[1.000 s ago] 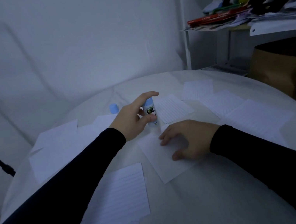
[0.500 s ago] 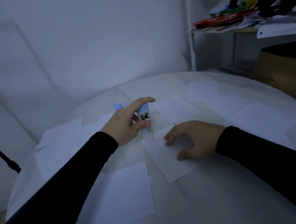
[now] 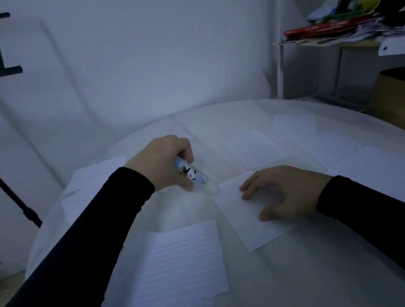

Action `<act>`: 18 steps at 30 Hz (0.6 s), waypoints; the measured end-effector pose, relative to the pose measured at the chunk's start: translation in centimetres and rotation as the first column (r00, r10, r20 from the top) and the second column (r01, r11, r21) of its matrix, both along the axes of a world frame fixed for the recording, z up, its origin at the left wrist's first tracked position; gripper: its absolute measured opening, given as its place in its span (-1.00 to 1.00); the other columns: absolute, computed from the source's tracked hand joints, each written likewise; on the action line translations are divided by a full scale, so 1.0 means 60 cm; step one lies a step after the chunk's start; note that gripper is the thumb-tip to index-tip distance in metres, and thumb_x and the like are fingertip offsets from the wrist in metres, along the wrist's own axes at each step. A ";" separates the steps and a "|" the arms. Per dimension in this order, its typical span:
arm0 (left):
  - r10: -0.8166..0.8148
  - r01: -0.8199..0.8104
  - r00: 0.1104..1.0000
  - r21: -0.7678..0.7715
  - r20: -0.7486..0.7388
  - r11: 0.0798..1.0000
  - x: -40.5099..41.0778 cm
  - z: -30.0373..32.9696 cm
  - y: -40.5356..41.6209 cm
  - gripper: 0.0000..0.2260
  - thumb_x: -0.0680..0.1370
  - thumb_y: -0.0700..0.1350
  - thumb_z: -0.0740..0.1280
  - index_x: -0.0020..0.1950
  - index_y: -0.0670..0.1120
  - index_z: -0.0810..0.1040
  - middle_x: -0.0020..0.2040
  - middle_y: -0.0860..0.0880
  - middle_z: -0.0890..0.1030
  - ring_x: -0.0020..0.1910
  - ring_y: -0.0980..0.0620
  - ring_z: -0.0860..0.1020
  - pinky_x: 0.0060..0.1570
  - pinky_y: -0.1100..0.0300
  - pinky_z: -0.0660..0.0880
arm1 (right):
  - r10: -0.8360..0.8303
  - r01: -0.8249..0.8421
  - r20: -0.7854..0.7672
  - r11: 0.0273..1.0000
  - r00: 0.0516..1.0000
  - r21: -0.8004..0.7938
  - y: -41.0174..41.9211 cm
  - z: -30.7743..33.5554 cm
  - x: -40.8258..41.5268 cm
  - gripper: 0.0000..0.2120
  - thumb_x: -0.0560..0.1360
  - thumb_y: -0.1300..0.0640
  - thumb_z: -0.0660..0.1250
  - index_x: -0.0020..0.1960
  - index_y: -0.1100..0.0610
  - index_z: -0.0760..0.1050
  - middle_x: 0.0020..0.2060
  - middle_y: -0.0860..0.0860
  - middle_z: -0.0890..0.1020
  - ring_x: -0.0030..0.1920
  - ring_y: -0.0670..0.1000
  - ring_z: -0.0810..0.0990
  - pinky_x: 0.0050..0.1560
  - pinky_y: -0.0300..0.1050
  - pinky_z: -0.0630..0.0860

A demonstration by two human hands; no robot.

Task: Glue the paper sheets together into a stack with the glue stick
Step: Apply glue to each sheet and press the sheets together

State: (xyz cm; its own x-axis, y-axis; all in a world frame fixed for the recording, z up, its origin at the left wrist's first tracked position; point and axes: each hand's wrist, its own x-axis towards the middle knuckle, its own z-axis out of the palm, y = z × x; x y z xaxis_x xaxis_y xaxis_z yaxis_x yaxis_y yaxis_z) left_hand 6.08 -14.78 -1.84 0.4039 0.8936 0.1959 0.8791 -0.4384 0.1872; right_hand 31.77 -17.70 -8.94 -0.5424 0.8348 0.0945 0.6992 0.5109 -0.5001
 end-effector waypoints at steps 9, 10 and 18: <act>0.175 -0.182 0.983 0.173 0.052 0.968 -0.029 -0.018 0.010 -0.63 0.48 0.23 0.32 0.14 0.02 0.58 -0.09 0.01 0.48 0.01 -0.06 0.46 -0.05 0.14 0.26 | -0.075 0.070 0.083 0.996 0.994 0.054 -0.007 -0.005 -0.010 -0.57 0.34 -0.17 0.45 0.19 -0.16 0.52 0.28 -0.27 0.43 0.32 -0.21 0.36 0.43 -0.11 0.20; 0.175 -0.206 0.960 0.128 0.218 0.970 -0.032 -0.023 0.016 -0.64 0.49 0.18 0.34 0.14 -0.03 0.57 -0.10 -0.01 0.49 -0.05 -0.05 0.47 -0.09 0.16 0.26 | -0.081 0.073 0.113 0.995 0.990 0.069 -0.009 -0.004 -0.013 -0.55 0.35 -0.20 0.43 0.21 -0.15 0.51 0.30 -0.26 0.42 0.33 -0.20 0.35 0.44 -0.08 0.18; 0.313 -0.175 0.632 -0.263 0.709 0.949 -0.019 -0.061 0.017 -0.72 0.50 0.04 0.40 0.11 -0.05 0.47 -0.18 -0.04 0.67 -0.28 0.03 0.57 -0.13 0.09 0.54 | -0.054 0.041 0.167 0.996 0.984 0.081 -0.013 -0.001 -0.018 -0.54 0.41 -0.21 0.36 0.28 -0.14 0.47 0.35 -0.22 0.38 0.35 -0.19 0.33 0.43 -0.05 0.18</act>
State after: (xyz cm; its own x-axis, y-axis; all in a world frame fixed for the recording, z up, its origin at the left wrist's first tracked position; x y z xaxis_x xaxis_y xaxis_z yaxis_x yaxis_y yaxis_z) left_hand 4.95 -13.79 -5.48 -0.0493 0.9826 0.1793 0.4912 -0.1324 0.8609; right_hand 30.68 -18.49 -9.02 -0.5162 0.8536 0.0701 0.7946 0.5078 -0.3328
